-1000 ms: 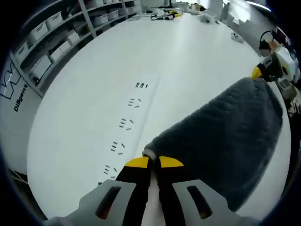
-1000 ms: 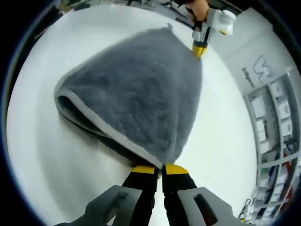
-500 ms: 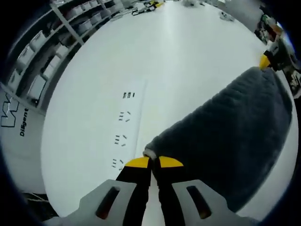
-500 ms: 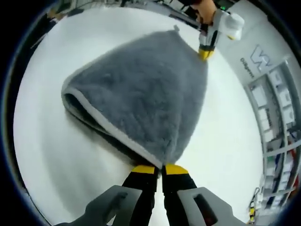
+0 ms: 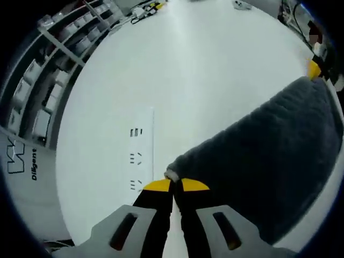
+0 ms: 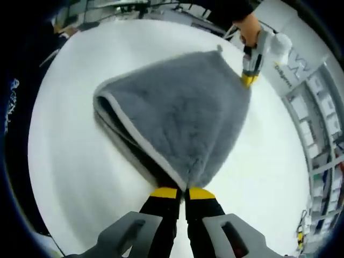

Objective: Open the folded towel by lifting each exposed corner and separating the folded layers until the towel lies flat within the target outline without major curled edges

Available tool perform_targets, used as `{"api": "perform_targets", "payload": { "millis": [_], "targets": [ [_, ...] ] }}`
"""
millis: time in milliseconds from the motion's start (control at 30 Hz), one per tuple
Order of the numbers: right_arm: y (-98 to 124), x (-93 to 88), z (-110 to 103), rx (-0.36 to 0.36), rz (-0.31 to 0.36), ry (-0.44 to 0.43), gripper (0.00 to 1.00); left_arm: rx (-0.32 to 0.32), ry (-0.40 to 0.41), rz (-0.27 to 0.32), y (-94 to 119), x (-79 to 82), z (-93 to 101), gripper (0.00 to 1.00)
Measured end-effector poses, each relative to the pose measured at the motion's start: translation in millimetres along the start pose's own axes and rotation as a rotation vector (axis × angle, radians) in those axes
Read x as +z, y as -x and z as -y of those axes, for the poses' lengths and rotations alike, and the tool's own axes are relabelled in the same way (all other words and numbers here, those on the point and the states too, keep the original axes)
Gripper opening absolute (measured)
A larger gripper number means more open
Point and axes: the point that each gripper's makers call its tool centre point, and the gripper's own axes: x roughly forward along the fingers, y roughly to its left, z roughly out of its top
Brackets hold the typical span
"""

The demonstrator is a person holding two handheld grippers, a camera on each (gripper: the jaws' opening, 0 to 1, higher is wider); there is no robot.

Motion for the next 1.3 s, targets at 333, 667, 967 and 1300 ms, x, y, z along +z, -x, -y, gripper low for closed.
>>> {"api": "perform_targets", "payload": {
  "millis": [333,667,967,1300],
  "targets": [
    [1,25.5,-31,0.032,0.059,-0.025,0.00,-0.017,-0.144,-0.009,-1,7.8,2.8,0.02],
    [1,53.6,-64,0.046,0.125,-0.042,0.00,-0.008,-0.279,-0.010,1,21.9,24.2,0.02],
    [-5,74.1,-74,0.064,0.173,-0.054,0.00,-0.013,-0.331,-0.024,0,23.4,25.1,0.02],
    [-10,90.0,-77,0.040,0.178,-0.023,0.00,0.011,-0.345,-0.030,-1,18.4,8.7,0.02]
  ]
}}
